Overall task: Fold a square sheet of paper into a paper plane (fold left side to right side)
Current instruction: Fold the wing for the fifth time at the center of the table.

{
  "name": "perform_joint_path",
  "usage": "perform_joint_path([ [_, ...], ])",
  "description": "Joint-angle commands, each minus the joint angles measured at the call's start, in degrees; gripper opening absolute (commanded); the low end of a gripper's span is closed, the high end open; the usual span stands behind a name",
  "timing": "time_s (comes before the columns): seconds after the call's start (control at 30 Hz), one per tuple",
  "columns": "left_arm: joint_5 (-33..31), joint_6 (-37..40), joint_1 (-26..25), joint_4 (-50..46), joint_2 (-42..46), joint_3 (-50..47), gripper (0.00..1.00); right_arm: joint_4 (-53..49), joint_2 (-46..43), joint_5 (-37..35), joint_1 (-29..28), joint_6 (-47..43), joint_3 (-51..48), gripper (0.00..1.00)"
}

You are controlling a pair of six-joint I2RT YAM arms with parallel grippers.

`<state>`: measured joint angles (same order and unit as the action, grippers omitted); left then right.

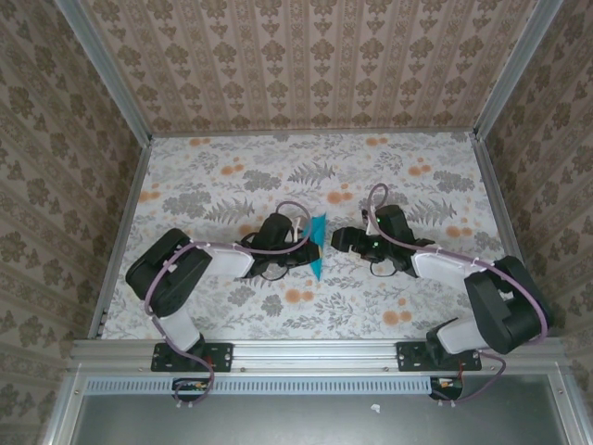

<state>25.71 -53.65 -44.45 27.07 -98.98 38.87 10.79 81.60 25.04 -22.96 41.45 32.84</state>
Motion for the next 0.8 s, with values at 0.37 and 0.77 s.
perform_joint_path([
  [0.37, 2.7, -3.3, 1.6, 7.8, 0.4, -3.6, 0.00, 3.3, 5.3, 1.3, -2.0, 1.3, 4.3, 0.85],
  [0.77, 3.8, -5.7, 2.5, 15.4, -0.9, -7.4, 0.00, 2.3, 9.4, 0.8, -3.8, 1.1, 7.1, 0.70],
])
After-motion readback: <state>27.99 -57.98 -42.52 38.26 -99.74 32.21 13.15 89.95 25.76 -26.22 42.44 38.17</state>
